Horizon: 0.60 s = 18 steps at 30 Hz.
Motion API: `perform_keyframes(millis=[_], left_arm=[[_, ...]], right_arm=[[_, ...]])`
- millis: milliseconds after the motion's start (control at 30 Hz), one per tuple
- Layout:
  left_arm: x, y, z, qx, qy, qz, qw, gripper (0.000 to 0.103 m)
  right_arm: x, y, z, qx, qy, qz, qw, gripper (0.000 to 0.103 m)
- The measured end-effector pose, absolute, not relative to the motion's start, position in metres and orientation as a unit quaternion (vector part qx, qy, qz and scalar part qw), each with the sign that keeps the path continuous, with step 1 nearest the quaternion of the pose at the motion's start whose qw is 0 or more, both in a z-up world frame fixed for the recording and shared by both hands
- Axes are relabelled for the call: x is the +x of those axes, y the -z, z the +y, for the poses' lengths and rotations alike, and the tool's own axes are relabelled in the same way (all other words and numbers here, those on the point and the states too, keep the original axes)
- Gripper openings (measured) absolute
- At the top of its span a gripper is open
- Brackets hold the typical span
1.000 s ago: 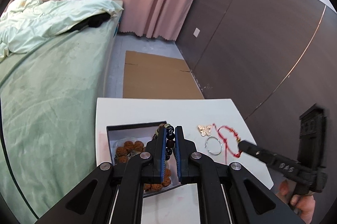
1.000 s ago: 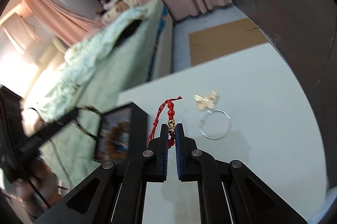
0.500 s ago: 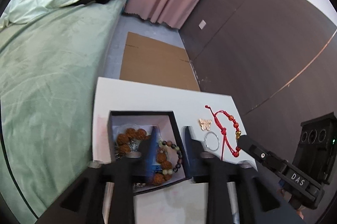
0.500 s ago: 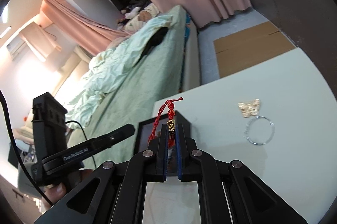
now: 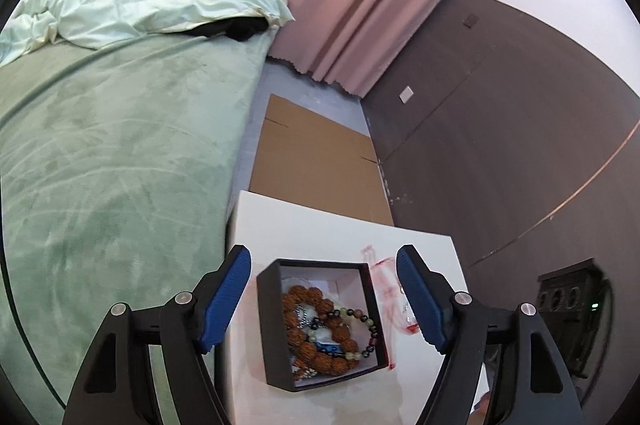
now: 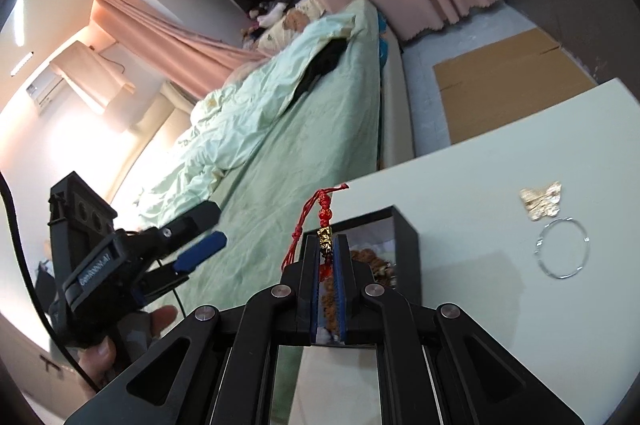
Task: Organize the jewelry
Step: 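Drop the dark bracelet into the box with the left while the right drops the red one, then move the left gripper back to the silver hoop earring on the table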
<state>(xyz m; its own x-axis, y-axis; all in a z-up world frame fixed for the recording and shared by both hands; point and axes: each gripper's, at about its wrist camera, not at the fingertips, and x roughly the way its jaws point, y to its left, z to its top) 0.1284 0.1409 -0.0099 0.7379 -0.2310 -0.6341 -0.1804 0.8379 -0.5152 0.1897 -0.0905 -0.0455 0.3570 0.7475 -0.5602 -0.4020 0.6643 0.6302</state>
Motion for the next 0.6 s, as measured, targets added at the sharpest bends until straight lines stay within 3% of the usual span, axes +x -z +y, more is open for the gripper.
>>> perform_keyframes(millis=[67, 100, 133, 600], left_arm=[[0.13, 0.011, 0.143, -0.287, 0.013, 0.362, 0.887, 0.076], [0.13, 0.011, 0.143, -0.286, 0.013, 0.362, 0.887, 0.076], [0.13, 0.011, 0.143, -0.285, 0.013, 0.363, 0.887, 0.076], [0.134, 0.013, 0.118, -0.262, 0.035, 0.37, 0.891, 0.076]], right_arm=[[0.194, 0.054, -0.084, 0.19, -0.353, 0.465, 0.789, 0.028], [0.195, 0.057, -0.084, 0.189, -0.343, 0.473, 0.789, 0.051], [0.196, 0.059, -0.088, 0.191, -0.329, 0.474, 0.794, 0.063], [0.187, 0.044, -0.126, 0.202, -0.282, 0.456, 0.82, 0.071]])
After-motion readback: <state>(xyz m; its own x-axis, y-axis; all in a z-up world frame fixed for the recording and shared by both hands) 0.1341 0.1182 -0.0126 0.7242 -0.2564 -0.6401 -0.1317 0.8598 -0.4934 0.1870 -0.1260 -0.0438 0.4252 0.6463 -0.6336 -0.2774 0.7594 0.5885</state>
